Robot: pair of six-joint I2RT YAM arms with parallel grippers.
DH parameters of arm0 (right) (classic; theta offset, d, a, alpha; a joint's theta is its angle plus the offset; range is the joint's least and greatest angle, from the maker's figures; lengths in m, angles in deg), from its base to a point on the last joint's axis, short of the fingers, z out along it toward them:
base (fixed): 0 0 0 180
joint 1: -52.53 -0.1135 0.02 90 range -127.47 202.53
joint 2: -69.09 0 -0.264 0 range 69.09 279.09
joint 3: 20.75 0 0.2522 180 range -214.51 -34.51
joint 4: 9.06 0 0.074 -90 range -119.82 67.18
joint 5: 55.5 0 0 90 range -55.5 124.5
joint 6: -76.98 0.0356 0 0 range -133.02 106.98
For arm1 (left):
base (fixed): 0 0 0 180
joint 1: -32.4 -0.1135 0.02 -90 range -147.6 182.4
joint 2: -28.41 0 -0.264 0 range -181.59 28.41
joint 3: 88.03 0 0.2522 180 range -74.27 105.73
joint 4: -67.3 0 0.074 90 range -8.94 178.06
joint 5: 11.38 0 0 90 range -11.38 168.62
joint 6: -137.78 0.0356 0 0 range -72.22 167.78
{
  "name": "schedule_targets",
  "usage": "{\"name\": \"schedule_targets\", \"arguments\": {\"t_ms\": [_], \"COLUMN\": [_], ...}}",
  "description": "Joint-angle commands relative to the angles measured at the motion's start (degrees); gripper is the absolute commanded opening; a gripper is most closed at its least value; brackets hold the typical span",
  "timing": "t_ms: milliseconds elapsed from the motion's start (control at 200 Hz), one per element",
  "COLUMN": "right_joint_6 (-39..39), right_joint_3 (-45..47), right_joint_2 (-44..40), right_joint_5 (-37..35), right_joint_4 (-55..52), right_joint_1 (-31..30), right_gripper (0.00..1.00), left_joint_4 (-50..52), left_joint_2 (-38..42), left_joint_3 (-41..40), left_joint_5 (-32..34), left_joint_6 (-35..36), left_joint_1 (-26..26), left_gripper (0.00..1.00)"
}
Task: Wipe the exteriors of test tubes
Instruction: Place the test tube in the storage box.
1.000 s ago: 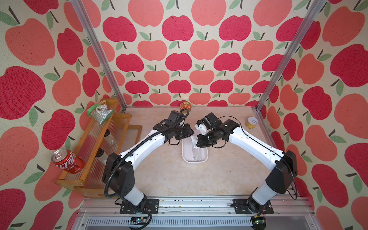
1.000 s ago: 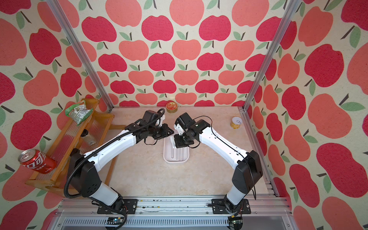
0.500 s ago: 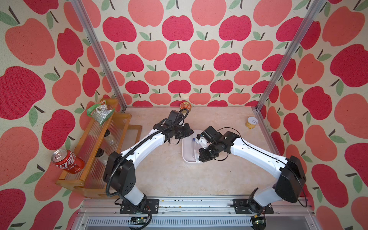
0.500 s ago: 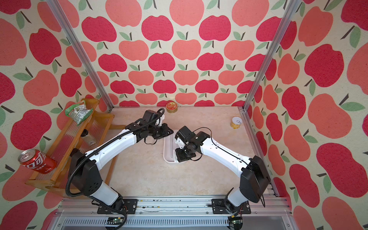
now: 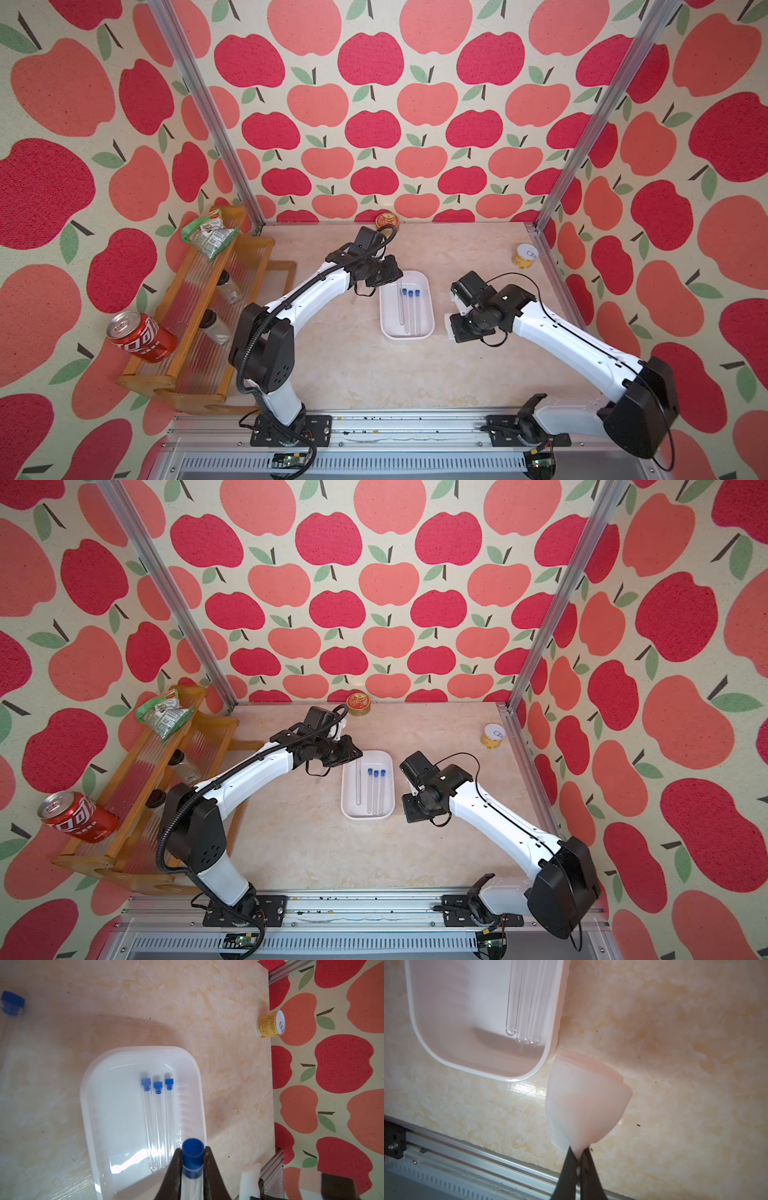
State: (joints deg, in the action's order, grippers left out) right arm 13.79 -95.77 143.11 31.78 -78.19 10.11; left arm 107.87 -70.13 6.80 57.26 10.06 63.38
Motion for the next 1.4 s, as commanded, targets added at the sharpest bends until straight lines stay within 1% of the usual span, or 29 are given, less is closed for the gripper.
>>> {"name": "schedule_targets", "arguments": {"t_ms": [0,115,355,620,845,1036,1241,1391], "right_joint_6": [-1.0,-1.1,-0.4,-1.4,-1.3,-1.2,-1.3,-1.1], "right_joint_3": [-0.6,0.5,3.6,4.8,5.7,6.4,7.3,7.6], "right_joint_2": [-1.8,-3.8,-9.6,-12.3,-14.1,-15.5,-16.6,-17.2], "right_joint_5": [-1.7,0.5,6.1,6.7,7.1,7.7,7.9,8.2], "right_joint_4": [-1.8,-0.4,2.1,0.2,-0.3,-0.6,-1.1,-1.1], "right_joint_1": [1.4,3.0,8.2,9.6,10.5,10.8,11.1,11.2], "right_gripper": [0.00,0.00,0.00,0.00,0.00,0.00,0.00,0.00], "left_joint_4": [3.4,3.0,2.1,2.8,6.9,9.9,11.9,12.3], "left_joint_2": [-2.5,-5.0,-10.6,-15.9,-19.8,-22.8,-25.0,-25.9], "left_joint_3": [2.7,3.5,5.7,8.9,13.1,15.5,17.0,17.5], "left_joint_5": [1.6,2.2,3.8,6.9,13.1,17.8,20.4,20.5], "left_joint_6": [2.6,3.8,5.1,5.4,5.6,4.5,4.1,3.9], "left_joint_1": [-0.4,-0.2,-0.2,0.3,3.0,3.8,4.2,4.4], "left_gripper": [0.15,0.14,0.14,0.14,0.14,0.14,0.14,0.15]}}
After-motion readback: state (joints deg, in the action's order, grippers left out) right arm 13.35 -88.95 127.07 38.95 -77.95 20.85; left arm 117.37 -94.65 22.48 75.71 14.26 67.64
